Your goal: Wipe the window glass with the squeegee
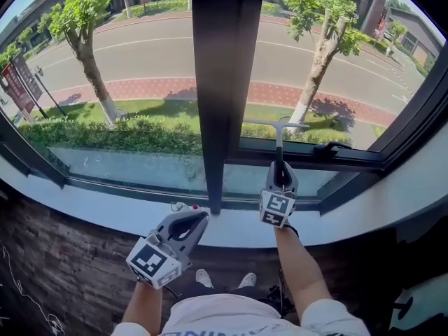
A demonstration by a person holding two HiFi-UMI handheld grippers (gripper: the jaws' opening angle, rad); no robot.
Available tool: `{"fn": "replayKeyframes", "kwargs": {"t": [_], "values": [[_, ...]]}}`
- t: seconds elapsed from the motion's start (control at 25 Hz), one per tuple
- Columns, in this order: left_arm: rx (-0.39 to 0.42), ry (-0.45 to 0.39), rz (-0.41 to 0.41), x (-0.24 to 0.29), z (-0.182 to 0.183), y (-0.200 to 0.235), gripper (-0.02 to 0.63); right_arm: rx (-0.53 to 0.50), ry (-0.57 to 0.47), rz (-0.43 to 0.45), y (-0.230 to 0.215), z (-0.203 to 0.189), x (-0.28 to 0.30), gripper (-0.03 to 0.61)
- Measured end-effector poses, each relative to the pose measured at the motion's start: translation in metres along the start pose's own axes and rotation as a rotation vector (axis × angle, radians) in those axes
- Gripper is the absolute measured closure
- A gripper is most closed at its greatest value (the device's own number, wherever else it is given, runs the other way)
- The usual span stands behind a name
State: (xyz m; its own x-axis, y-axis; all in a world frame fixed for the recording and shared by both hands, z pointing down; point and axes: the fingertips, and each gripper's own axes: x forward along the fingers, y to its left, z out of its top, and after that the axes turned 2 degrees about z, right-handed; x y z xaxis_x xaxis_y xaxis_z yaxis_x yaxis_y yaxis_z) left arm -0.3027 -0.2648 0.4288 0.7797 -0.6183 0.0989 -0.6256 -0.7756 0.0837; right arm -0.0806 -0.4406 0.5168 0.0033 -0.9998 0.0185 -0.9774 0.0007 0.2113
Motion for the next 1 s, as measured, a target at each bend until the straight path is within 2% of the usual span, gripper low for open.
{"fn": "replayKeyframes", "kwargs": {"t": [0.2,0.68,0.84,1.0], "values": [[0.003,0.036,-0.009,0.003,-0.014,-0.003,0.597,0.013,0.08,0.015,0.006,-0.032,-0.001,0.479],[-0.004,0.062,-0.004,0.005,-0.019,0.001,0.597,0.024,0.168,0.033,0.011,-0.064,0.004,0.479],[-0.016,0.057,0.011,0.006,-0.02,0.003,0.597,0.028,0.144,0.038,0.003,-0.053,-0.009,0.479],[-0.019,0.041,0.041,0.012,-0.015,-0.002,0.597,0.046,0.09,0.066,-0.016,-0.025,-0.046,0.479]]}}
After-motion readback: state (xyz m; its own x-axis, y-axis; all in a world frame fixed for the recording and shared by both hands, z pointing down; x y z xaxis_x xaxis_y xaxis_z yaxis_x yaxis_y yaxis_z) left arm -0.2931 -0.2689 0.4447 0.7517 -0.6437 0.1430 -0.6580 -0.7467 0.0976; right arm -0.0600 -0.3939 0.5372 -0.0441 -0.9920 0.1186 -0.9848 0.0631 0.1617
